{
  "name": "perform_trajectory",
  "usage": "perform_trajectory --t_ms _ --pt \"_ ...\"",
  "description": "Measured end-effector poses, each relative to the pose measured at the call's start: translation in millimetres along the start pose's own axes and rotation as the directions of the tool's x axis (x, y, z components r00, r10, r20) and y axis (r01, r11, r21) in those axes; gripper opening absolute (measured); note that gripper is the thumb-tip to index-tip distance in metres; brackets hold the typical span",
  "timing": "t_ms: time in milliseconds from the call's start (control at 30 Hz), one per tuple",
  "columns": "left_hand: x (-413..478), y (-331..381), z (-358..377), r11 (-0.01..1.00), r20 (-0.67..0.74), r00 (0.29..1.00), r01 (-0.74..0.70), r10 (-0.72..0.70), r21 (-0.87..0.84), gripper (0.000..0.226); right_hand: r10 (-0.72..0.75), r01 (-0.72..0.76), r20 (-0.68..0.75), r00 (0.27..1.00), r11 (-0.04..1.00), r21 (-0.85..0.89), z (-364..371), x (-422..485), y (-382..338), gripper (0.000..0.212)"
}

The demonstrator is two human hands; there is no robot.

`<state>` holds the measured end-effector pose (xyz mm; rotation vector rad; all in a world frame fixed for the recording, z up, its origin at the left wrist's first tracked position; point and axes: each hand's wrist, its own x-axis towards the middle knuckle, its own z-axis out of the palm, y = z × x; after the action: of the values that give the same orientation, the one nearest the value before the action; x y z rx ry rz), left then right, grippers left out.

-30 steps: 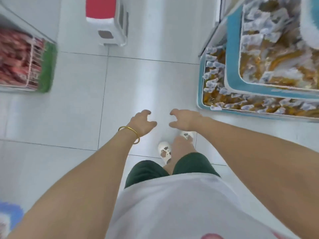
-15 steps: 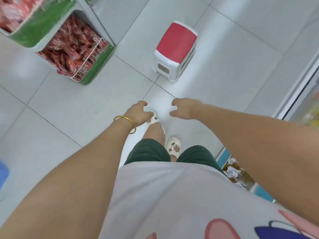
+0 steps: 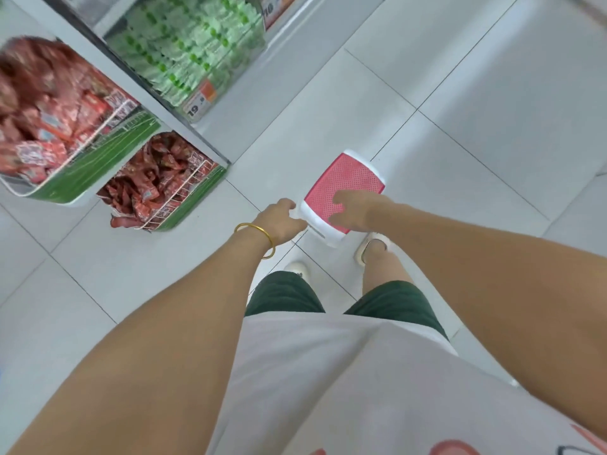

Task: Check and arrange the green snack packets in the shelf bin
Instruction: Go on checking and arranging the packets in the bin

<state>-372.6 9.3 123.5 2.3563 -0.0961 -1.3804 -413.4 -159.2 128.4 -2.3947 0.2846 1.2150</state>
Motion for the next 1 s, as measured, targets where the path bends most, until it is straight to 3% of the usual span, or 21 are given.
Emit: perform_trajectory --t_ms 200,367,567,800,1000 --pt "83 93 -53 0.987 -0.097 0.994 0.027 -0.042 -0.156 0.057 -0.042 0.047 0.030 0.999 0.985 -0.166 -128 79 44 0.050" --pt "115 127 -93 0.967 -0.100 0.993 0.041 -0.068 -0.253 0.057 -0.060 0.078 0.077 0.995 0.963 -0.256 -202 117 45 0.046" --pt "171 111 -180 0.957 -0.116 0.988 0.068 -0.105 -0.284 0.058 -0.082 0.102 0.080 0.993 0.951 -0.291 -269 190 -6 0.050" --pt "219 78 -296 0.945 -0.140 0.986 0.040 -0.089 -0.323 0.057 -0.130 0.139 0.057 0.990 0.967 -0.212 -327 278 -93 0.052" --pt "260 64 -333 0.931 -0.256 0.958 0.027 -0.128 -0.364 0.055 -0.255 0.266 0.075 0.964 0.914 -0.306 -361 342 -132 0.050"
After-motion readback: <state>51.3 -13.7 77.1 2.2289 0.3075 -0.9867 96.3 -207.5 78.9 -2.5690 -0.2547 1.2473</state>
